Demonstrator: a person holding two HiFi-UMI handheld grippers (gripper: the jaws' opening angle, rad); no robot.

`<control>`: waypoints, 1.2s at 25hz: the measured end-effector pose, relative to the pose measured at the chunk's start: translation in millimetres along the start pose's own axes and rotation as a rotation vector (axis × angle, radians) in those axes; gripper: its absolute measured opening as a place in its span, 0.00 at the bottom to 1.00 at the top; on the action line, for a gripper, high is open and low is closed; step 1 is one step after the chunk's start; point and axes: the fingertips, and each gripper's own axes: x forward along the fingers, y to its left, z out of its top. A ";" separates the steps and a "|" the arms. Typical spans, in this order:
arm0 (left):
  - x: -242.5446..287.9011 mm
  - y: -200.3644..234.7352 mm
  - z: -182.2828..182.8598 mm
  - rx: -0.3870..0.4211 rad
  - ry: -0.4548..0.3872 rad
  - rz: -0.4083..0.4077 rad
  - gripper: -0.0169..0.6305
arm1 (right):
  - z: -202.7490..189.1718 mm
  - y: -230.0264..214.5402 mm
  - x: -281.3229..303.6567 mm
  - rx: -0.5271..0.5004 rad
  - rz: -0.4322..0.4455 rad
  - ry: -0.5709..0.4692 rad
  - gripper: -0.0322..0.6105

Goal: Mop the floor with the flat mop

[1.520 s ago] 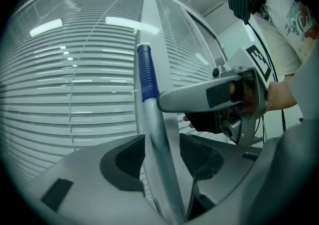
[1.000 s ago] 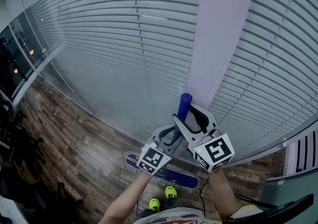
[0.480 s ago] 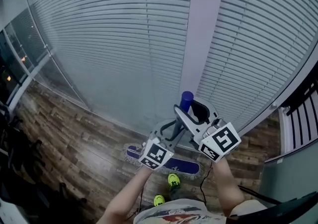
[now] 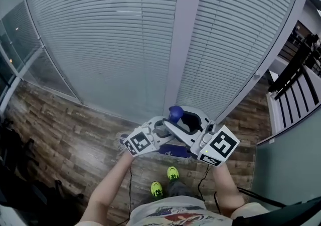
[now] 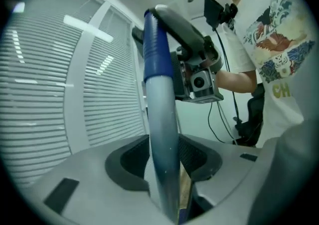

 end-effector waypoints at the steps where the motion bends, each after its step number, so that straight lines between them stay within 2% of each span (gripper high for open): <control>1: 1.7 -18.7 -6.4 -0.012 0.005 -0.045 0.28 | -4.5 17.6 -5.4 0.000 0.013 0.002 0.27; 2: 2.8 -33.3 -11.2 -0.022 0.003 -0.073 0.22 | -7.1 30.9 -10.6 0.001 0.020 0.001 0.27; 3: 2.8 -44.0 -13.5 -0.033 -0.005 -0.083 0.10 | -8.1 41.1 -15.8 0.005 0.022 -0.005 0.27; 6: 0.7 -69.7 -10.9 -0.064 -0.015 -0.062 0.09 | -8.0 68.5 -33.9 0.023 0.042 -0.022 0.27; 11: 7.6 -143.8 -10.0 -0.093 0.039 -0.064 0.10 | -15.5 132.3 -86.1 0.078 0.106 -0.018 0.29; 16: 19.4 -212.5 -12.7 -0.116 0.125 0.036 0.12 | -25.0 196.7 -144.6 0.090 0.173 0.025 0.30; 22: 45.6 -321.6 -23.8 -0.095 0.231 0.073 0.14 | -49.7 281.2 -239.5 0.033 0.252 0.068 0.31; 25: 53.1 -371.1 -26.7 -0.092 0.250 0.131 0.15 | -55.7 322.4 -281.8 0.097 0.281 0.054 0.32; 27: 62.1 -402.1 -29.4 -0.090 0.257 0.164 0.16 | -63.2 343.4 -312.8 0.093 0.288 0.043 0.33; 30: 79.2 -442.3 -24.8 -0.085 0.276 0.174 0.16 | -64.6 364.0 -355.4 0.114 0.281 0.035 0.33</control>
